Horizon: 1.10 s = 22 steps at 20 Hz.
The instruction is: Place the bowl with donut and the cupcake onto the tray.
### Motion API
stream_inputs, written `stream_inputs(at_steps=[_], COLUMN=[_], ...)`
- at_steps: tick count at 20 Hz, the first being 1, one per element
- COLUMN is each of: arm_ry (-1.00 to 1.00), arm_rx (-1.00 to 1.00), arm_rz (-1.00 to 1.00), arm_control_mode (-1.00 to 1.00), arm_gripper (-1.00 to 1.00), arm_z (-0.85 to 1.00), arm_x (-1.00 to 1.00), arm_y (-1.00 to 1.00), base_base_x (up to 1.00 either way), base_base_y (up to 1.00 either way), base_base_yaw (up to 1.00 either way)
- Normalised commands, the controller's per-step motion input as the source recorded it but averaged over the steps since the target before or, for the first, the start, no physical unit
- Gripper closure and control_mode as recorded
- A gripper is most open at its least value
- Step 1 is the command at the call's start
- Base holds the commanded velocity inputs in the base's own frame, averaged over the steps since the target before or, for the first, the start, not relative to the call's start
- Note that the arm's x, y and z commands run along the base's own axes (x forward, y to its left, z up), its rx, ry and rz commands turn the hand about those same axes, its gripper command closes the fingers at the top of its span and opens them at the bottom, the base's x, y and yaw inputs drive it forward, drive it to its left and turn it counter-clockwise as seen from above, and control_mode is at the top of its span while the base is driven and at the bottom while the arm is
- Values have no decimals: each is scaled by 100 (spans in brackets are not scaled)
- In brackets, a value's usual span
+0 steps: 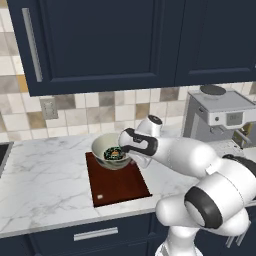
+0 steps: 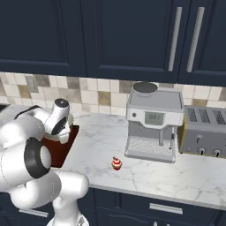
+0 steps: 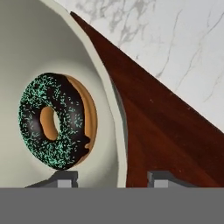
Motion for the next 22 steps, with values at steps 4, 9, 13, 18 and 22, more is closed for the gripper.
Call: stream_inputs(at_steps=[4,9,13,18,22], arm_ry=[0,0,0,0,-1], arm_rx=[2,4,0,-6,-15], arm_rz=[0,0,1,7,18], arm_control_mode=[-100,-100,-100,-100,-100], arm_gripper=[-100,-100,-100,-100,-100], arm_z=[38,47,16,3,3], arm_x=[-13,-51,-89,-65,-16], arm_y=[-13,-23,-39,-53,-62], base_base_x=[0,0,0,0,0], base_base_y=[0,0,0,0,0], base_base_yaw=[0,0,0,0,0])
